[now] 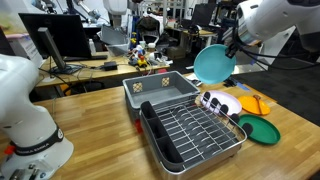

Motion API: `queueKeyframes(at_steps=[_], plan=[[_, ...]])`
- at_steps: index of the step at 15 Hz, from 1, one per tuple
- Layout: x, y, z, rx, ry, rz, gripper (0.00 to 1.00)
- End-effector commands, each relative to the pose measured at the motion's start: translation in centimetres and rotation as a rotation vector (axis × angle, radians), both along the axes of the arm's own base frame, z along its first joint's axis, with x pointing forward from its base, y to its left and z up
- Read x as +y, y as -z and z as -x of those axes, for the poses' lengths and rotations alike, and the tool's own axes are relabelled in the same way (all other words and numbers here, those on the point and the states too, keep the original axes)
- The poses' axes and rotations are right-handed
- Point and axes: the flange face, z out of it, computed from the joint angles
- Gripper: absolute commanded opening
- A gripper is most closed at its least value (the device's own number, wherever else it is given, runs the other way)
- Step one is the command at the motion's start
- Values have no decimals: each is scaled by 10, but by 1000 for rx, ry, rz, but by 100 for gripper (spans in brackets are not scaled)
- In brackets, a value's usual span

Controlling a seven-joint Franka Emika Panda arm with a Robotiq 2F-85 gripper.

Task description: Put the blue plate on the table

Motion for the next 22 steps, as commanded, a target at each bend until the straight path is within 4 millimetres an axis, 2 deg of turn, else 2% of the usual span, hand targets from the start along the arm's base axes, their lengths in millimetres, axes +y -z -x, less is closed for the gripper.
queueKeyframes(at_steps=[1, 4, 5, 6, 9, 12, 14, 16, 22], plan=[[-27, -9, 13, -35, 118, -76, 1], [-43, -11, 21, -39, 171, -66, 1], [-39, -12, 26, -36, 137, -27, 1], [-40, -9, 14, -34, 143, -66, 5], [-36, -11, 22, -36, 134, -55, 5], [-36, -11, 22, -36, 136, -53, 5], [-45, -5, 17, -4, 202, -112, 1], [-63, 1, 11, 50, 305, -206, 1], [-148, 13, -2, 133, 646, -438, 1]])
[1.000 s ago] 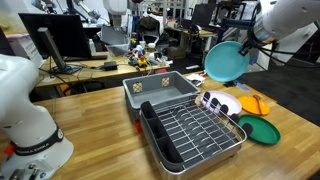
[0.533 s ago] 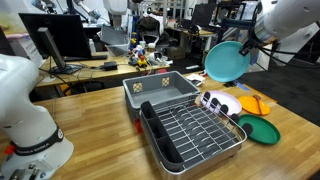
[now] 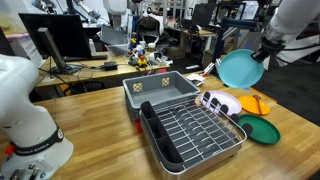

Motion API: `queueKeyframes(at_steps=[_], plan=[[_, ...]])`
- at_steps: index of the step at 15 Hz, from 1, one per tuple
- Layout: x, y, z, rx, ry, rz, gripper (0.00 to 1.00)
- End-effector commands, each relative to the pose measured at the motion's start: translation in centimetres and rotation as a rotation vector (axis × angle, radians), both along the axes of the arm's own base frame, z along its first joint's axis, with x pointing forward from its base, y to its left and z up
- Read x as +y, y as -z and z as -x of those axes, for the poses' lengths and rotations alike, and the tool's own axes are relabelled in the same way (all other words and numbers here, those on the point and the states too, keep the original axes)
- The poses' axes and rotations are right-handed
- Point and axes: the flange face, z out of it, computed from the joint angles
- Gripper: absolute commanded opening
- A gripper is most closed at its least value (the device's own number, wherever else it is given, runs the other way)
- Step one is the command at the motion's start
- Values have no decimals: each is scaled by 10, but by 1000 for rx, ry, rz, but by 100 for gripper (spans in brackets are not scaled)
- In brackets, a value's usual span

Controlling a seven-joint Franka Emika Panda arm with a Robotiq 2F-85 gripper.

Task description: Put the blue plate on the table

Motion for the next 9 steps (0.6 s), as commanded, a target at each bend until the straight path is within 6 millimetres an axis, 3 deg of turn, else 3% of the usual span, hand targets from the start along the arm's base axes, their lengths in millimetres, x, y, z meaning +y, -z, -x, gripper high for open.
queueKeyframes(at_steps=[1, 3, 4, 5, 9], plan=[[-34, 4, -1, 32, 144, -151, 1], [-50, 9, 1, 58, 260, -230, 1], [-45, 5, -1, 47, 214, -166, 1], [-47, 6, -1, 52, 223, -173, 5], [-43, 5, -1, 51, 215, -172, 5]])
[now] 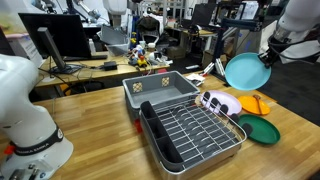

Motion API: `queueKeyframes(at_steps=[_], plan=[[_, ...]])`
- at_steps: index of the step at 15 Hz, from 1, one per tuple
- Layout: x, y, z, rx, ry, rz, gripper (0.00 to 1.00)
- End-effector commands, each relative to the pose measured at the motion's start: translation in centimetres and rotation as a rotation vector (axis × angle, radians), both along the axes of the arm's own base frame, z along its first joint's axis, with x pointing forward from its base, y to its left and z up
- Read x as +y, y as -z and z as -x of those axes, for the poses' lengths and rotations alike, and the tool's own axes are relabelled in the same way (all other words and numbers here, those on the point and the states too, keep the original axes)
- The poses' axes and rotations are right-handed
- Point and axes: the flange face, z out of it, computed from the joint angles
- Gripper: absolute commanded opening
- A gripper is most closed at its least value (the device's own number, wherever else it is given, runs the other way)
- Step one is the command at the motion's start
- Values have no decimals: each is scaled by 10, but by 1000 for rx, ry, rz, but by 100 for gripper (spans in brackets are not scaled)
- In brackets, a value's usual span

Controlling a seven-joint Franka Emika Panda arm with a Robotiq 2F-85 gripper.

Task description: Put the blue plate on the table

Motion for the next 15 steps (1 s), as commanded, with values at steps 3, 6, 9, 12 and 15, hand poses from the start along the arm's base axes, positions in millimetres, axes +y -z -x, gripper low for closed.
queueKeyframes(at_steps=[3, 6, 9, 12, 15], plan=[[0, -1, 0, 1, 0, 0, 5], [-5, 3, 0, 31, 39, -71, 1], [-24, 8, 4, 74, 137, -211, 1], [-59, 13, 10, 110, 266, -342, 1], [-105, 22, 23, 134, 407, -452, 1]])
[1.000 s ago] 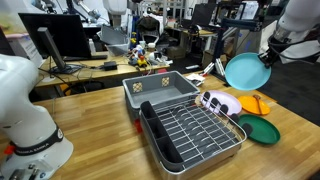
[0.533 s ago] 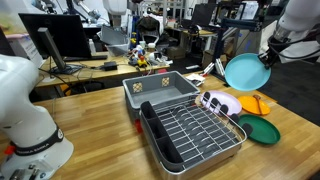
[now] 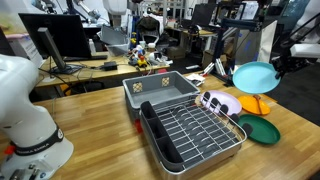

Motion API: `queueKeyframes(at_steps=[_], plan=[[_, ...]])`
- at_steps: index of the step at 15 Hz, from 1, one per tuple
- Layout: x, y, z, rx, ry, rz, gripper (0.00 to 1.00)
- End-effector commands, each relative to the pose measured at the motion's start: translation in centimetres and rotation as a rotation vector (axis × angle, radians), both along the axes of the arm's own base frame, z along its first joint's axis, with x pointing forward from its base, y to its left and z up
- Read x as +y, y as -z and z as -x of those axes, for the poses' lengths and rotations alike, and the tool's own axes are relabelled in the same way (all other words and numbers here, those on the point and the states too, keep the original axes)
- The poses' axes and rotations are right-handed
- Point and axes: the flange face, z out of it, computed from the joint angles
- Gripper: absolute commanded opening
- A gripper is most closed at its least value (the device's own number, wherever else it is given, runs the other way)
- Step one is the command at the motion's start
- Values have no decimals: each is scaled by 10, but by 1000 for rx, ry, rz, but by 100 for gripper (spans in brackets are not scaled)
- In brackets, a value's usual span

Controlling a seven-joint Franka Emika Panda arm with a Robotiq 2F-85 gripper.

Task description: Put the blue plate on the table

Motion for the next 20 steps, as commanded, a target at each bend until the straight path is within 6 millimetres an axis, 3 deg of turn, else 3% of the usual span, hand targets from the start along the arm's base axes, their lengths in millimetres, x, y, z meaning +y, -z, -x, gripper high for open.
queueKeyframes(at_steps=[1, 5, 6, 14, 15, 20], plan=[[-39, 10, 16, 34, 128, -103, 1], [-80, 31, 34, 78, 274, -145, 1], [-77, 26, 31, 60, 237, -121, 5], [-80, 32, 33, 70, 261, -129, 5], [-80, 32, 33, 70, 261, -129, 1], [-105, 40, 57, 95, 340, -175, 1]])
